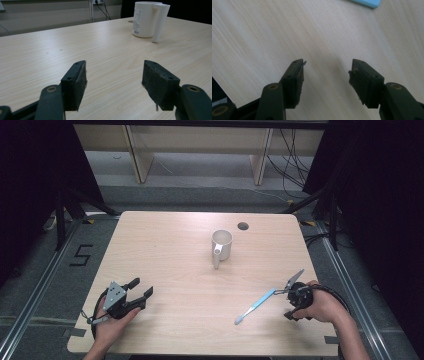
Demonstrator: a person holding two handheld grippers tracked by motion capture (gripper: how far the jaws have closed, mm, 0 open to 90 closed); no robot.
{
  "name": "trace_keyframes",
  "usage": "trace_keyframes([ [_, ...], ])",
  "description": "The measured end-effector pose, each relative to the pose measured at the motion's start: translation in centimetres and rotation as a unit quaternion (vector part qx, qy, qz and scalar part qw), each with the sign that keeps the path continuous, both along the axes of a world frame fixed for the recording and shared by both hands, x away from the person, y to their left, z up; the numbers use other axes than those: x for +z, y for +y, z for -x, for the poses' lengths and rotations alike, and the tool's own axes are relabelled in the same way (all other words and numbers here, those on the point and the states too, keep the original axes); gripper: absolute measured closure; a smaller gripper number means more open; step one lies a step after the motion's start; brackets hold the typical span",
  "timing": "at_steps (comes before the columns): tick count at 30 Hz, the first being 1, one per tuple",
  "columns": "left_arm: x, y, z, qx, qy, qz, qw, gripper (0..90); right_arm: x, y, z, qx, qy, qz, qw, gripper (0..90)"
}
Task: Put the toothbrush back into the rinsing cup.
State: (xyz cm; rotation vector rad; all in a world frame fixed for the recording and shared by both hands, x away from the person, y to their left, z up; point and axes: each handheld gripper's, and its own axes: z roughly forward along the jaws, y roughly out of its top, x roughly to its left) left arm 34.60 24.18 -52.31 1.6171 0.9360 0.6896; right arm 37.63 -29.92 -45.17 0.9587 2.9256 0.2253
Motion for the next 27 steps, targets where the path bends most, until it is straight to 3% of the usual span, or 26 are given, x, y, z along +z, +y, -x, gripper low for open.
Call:
trace_keyframes([
  [1,0.0,0.0,0.0,-0.001,0.000,-0.001,1.0000,35.5,0.0,0.0,-0.3,0.018,-0.003,0.004,0.9998,45.4],
  [4,0.0,0.0,0.0,-0.002,0.001,-0.002,1.0000,35.5,0.2,0.6,-0.6,0.013,0.001,0.023,0.9996,45.8],
  [6,0.0,0.0,0.0,-0.002,0.002,-0.001,1.0000,35.5,0.2,0.9,-1.1,0.034,-0.007,0.029,0.9990,45.3],
  [8,0.0,0.0,0.0,-0.001,0.002,0.000,1.0000,35.5,0.2,1.1,-1.2,0.031,-0.005,0.034,0.9989,45.6],
  [11,0.0,0.0,0.0,-0.001,0.003,0.001,1.0000,35.5,0.1,1.5,-1.7,0.049,0.001,0.042,0.9979,45.9],
  [17,0.0,0.0,-0.1,-0.001,0.003,0.000,1.0000,35.6,0.1,2.1,-2.7,0.100,-0.013,0.048,0.9937,47.2],
  [27,0.0,0.0,0.0,-0.002,0.003,0.000,1.0000,35.6,0.1,3.1,-3.5,0.137,-0.024,0.068,0.9880,48.7],
])
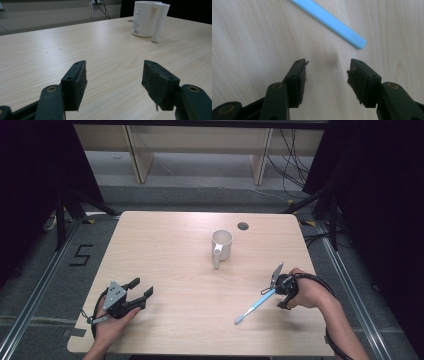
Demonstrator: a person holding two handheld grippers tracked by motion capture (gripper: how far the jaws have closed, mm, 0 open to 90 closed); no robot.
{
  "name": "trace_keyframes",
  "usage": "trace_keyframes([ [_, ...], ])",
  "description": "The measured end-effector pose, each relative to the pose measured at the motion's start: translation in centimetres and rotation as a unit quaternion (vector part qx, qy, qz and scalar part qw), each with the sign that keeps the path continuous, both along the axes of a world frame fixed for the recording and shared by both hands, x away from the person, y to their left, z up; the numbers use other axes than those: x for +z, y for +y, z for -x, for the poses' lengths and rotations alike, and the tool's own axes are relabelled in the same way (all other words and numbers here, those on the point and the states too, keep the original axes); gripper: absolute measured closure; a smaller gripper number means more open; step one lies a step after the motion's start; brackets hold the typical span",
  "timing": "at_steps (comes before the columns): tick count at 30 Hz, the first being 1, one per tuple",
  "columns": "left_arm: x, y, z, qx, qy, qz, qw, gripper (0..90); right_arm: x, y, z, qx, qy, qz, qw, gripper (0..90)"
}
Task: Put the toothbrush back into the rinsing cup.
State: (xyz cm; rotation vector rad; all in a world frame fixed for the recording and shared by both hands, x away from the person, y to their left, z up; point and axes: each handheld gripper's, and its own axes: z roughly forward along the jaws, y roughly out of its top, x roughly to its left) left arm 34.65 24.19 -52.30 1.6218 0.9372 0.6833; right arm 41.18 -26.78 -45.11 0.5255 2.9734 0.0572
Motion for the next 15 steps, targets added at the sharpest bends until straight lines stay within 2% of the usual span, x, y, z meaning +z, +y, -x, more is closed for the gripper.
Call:
trace_keyframes([
  [1,0.0,0.0,0.0,0.000,0.000,0.000,1.0000,35.6,0.1,0.4,-0.1,0.016,-0.005,0.006,0.9999,48.9],
  [4,0.0,0.0,0.0,0.000,0.000,0.000,1.0000,35.6,0.1,0.8,-0.2,0.009,-0.003,0.008,0.9999,49.1],
  [5,0.0,0.0,0.0,0.000,0.000,0.001,1.0000,35.6,0.0,1.2,-0.5,0.044,-0.004,0.005,0.9990,49.2],
  [6,0.0,0.0,0.0,0.000,0.000,0.001,1.0000,35.6,0.0,1.3,-0.3,0.024,-0.005,0.008,0.9997,49.3],
  [7,0.0,0.0,0.0,0.000,0.000,0.001,1.0000,35.6,0.0,1.3,-0.3,0.024,-0.005,0.008,0.9997,49.3],
  [9,0.0,0.0,0.0,-0.001,0.000,0.000,1.0000,35.6,-0.2,1.7,-0.7,0.055,-0.004,0.006,0.9984,49.3],
  [10,0.0,0.0,0.0,-0.001,0.000,0.000,1.0000,35.6,-0.1,2.0,-0.5,0.045,-0.002,0.011,0.9989,49.3],
  [11,0.0,0.0,0.0,-0.001,0.000,0.000,1.0000,35.6,-0.2,2.3,-0.5,0.046,0.000,0.012,0.9989,49.3],
  [12,0.0,0.0,0.0,-0.001,0.000,0.000,1.0000,35.5,-0.2,2.7,-0.8,0.078,-0.002,0.009,0.9969,49.4],
  [13,0.0,0.0,0.0,-0.001,-0.001,0.000,1.0000,35.5,-0.2,2.7,-0.8,0.078,-0.002,0.009,0.9969,49.4],
  [14,0.0,0.0,0.0,-0.002,-0.001,0.001,1.0000,35.4,-0.3,2.8,-0.6,0.059,0.000,0.011,0.9982,49.4],
  [15,0.0,0.0,0.0,-0.002,-0.001,0.001,1.0000,35.4,-0.3,3.1,-0.9,0.083,-0.003,0.013,0.9965,49.5],
])
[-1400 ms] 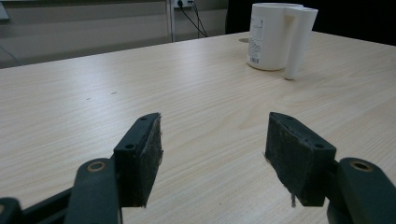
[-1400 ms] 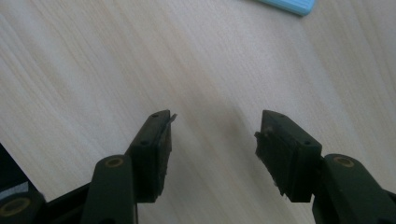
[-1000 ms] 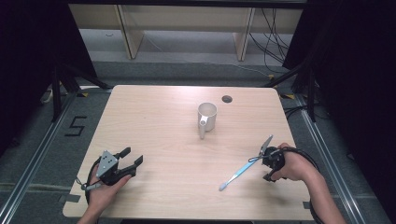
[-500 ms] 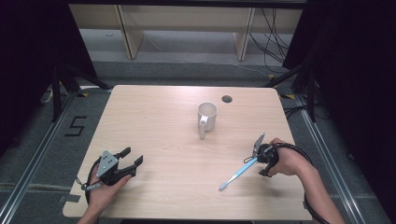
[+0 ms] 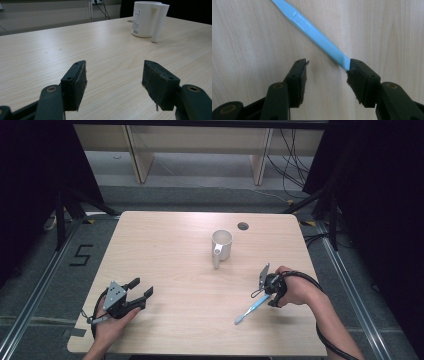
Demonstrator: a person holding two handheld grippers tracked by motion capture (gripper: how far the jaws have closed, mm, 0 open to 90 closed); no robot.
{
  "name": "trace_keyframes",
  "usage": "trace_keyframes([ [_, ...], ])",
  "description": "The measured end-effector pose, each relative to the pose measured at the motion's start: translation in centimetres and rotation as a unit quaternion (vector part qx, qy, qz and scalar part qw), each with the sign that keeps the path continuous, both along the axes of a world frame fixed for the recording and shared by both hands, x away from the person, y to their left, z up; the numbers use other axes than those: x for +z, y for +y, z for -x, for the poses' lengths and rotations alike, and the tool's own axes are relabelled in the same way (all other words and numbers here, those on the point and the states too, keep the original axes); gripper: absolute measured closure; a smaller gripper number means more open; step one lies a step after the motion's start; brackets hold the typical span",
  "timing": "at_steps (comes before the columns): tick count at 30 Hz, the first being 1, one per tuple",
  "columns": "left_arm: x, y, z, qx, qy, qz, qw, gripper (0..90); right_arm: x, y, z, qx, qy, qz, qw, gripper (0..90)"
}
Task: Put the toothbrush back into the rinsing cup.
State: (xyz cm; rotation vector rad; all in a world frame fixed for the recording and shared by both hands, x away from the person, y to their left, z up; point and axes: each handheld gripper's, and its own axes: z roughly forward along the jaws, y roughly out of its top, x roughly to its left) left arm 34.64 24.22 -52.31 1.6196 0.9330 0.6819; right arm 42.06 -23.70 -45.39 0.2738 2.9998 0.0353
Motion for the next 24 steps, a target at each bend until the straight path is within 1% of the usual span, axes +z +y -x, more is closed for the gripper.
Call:
trace_keyframes([
  [1,0.0,0.0,0.0,0.000,0.000,0.000,1.0000,35.3,0.0,0.2,0.0,0.008,0.002,0.000,1.0000,49.6],
  [2,0.0,0.0,0.0,0.000,0.001,0.000,1.0000,35.3,-0.1,0.3,0.0,0.001,0.004,0.001,1.0000,49.7],
  [3,0.0,0.0,0.0,0.000,0.000,0.001,1.0000,35.3,-0.2,0.6,-0.1,0.010,0.003,0.000,0.9999,49.9],
  [4,0.0,0.0,0.0,0.000,0.000,0.000,1.0000,35.3,-0.1,0.8,0.1,-0.002,0.010,0.001,1.0000,50.0],
  [5,0.0,0.0,0.0,0.000,0.000,0.000,1.0000,35.3,-0.2,0.9,0.0,0.004,0.008,0.001,1.0000,50.1],
  [6,0.0,0.0,0.0,-0.001,-0.001,0.002,1.0000,35.3,-0.2,0.9,0.0,0.004,0.008,0.001,1.0000,50.1],
  [7,0.0,0.0,0.0,0.000,0.000,0.001,1.0000,35.3,-0.3,1.0,0.0,0.012,0.009,-0.001,0.9999,50.2],
  [10,0.0,0.0,0.0,-0.001,0.000,0.000,1.0000,35.3,-0.6,1.2,0.0,0.010,0.016,0.005,0.9998,50.6],
  [11,0.0,0.0,0.0,-0.001,0.000,-0.001,1.0000,35.3,-0.8,1.2,-0.1,0.021,0.013,0.000,0.9997,50.6],
  [12,0.0,0.0,0.0,-0.001,0.000,-0.001,1.0000,35.3,-0.9,1.3,-0.3,0.035,0.014,0.006,0.9993,50.7],
  [13,0.0,0.0,0.0,-0.001,0.001,0.000,1.0000,35.3,-1.0,1.4,-0.1,0.018,0.020,0.008,0.9996,50.8],
  [14,0.0,0.0,0.0,0.000,0.001,0.001,1.0000,35.3,-1.0,1.4,-0.2,0.029,0.016,0.008,0.9994,50.8],
  [15,0.0,0.0,0.0,0.000,0.001,0.001,1.0000,35.3,-1.0,1.5,-0.2,0.028,0.015,0.007,0.9995,50.8],
  [16,0.0,0.0,0.0,0.000,0.001,0.000,1.0000,35.3,-0.9,1.6,-0.2,0.024,0.021,0.009,0.9994,50.9],
  [17,0.0,0.0,0.0,0.000,0.001,0.000,1.0000,35.3,-0.9,1.6,-0.2,0.024,0.021,0.009,0.9994,50.9],
  [18,0.0,0.0,0.0,-0.001,0.000,0.000,1.0000,35.3,-0.9,1.7,-0.2,0.028,0.014,0.007,0.9995,50.9],
  [19,0.0,0.0,0.0,-0.001,0.000,0.001,1.0000,35.3,-1.0,1.9,-0.3,0.030,0.018,0.005,0.9994,51.0],
  [20,0.0,0.0,0.0,-0.001,0.000,0.001,1.0000,35.2,-1.0,1.9,-0.4,0.041,0.017,0.009,0.9990,51.0],
  [22,0.0,0.0,0.0,-0.001,0.001,0.003,1.0000,35.2,-1.0,2.1,-0.4,0.044,0.016,0.012,0.9988,51.1],
  [23,0.0,0.0,0.0,0.000,0.001,0.003,1.0000,35.2,-1.1,2.1,-0.2,0.027,0.021,0.009,0.9994,51.1],
  [24,0.0,0.1,0.0,-0.001,0.001,0.003,1.0000,35.1,-1.2,2.2,-0.2,0.030,0.024,0.008,0.9992,51.3],
])
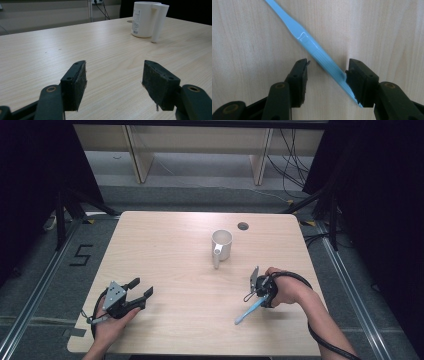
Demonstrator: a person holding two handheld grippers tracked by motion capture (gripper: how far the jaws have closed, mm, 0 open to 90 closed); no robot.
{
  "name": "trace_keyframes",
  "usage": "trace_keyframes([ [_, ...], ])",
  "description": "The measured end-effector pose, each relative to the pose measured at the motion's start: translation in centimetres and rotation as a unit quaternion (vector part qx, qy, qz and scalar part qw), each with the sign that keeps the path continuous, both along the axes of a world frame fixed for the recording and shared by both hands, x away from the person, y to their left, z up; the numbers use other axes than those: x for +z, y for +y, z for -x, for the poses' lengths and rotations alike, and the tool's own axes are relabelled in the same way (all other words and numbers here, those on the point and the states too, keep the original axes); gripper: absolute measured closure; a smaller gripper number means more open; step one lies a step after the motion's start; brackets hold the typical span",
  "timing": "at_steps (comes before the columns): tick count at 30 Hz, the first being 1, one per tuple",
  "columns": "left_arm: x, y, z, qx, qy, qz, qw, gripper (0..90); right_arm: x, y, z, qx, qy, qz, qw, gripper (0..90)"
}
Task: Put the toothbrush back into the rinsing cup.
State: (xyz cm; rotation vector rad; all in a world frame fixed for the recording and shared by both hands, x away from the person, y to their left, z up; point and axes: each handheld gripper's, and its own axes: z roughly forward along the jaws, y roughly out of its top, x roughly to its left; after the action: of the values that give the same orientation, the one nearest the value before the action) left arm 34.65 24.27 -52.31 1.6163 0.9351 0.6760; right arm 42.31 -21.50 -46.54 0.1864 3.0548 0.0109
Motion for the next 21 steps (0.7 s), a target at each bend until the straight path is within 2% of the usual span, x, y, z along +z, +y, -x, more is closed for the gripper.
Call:
trace_keyframes([
  [2,0.0,0.0,0.0,0.000,0.000,0.001,1.0000,35.2,-0.1,0.1,-0.2,0.014,-0.005,-0.002,0.9999,51.6],
  [3,0.0,0.0,0.0,0.000,0.000,0.000,1.0000,35.1,0.0,0.2,-0.1,0.008,0.003,0.006,1.0000,52.0],
  [4,0.0,0.0,0.0,0.000,0.000,-0.001,1.0000,35.2,-0.1,0.2,-0.2,0.013,0.002,0.006,0.9999,52.1],
  [5,-0.1,-0.1,-0.1,-0.002,-0.003,0.002,1.0000,35.1,-0.3,0.2,-0.7,0.050,0.003,-0.002,0.9988,52.2],
  [6,0.0,0.0,0.0,0.000,0.000,-0.002,1.0000,35.1,0.0,0.4,-0.4,0.022,0.005,0.014,0.9997,52.3],
  [7,0.0,-0.1,0.0,-0.002,-0.003,0.002,1.0000,35.1,-0.1,0.6,-0.4,0.022,0.006,0.015,0.9996,52.3],
  [8,0.0,0.0,0.0,0.000,0.001,0.000,1.0000,35.1,-0.1,0.8,-0.5,0.032,0.007,0.012,0.9994,52.3],
  [9,0.0,0.0,0.0,0.000,0.001,0.001,1.0000,35.1,-0.2,1.0,-0.5,0.026,0.015,0.016,0.9994,52.3],
  [11,0.0,0.0,0.0,0.001,0.002,0.004,1.0000,35.1,-0.2,1.1,-0.5,0.035,0.011,0.022,0.9991,52.4],
  [12,0.0,0.0,0.0,0.001,0.002,0.004,1.0000,35.0,-0.3,1.2,-0.5,0.034,0.018,0.025,0.9990,52.6],
  [13,0.0,0.0,0.0,0.000,0.001,0.003,1.0000,35.0,-0.3,1.3,-0.5,0.038,0.013,0.032,0.9987,52.6],
  [14,0.0,0.0,0.0,0.000,0.001,0.004,1.0000,35.0,-0.3,1.5,-0.5,0.039,0.020,0.035,0.9984,52.8],
  [18,0.0,0.0,0.0,0.000,0.001,0.004,1.0000,35.0,-0.4,1.5,-0.5,0.044,0.024,0.041,0.9979,53.0],
  [21,0.0,0.0,0.0,-0.001,0.001,0.004,1.0000,35.0,-0.6,1.5,-0.6,0.057,0.027,0.035,0.9974,53.2],
])
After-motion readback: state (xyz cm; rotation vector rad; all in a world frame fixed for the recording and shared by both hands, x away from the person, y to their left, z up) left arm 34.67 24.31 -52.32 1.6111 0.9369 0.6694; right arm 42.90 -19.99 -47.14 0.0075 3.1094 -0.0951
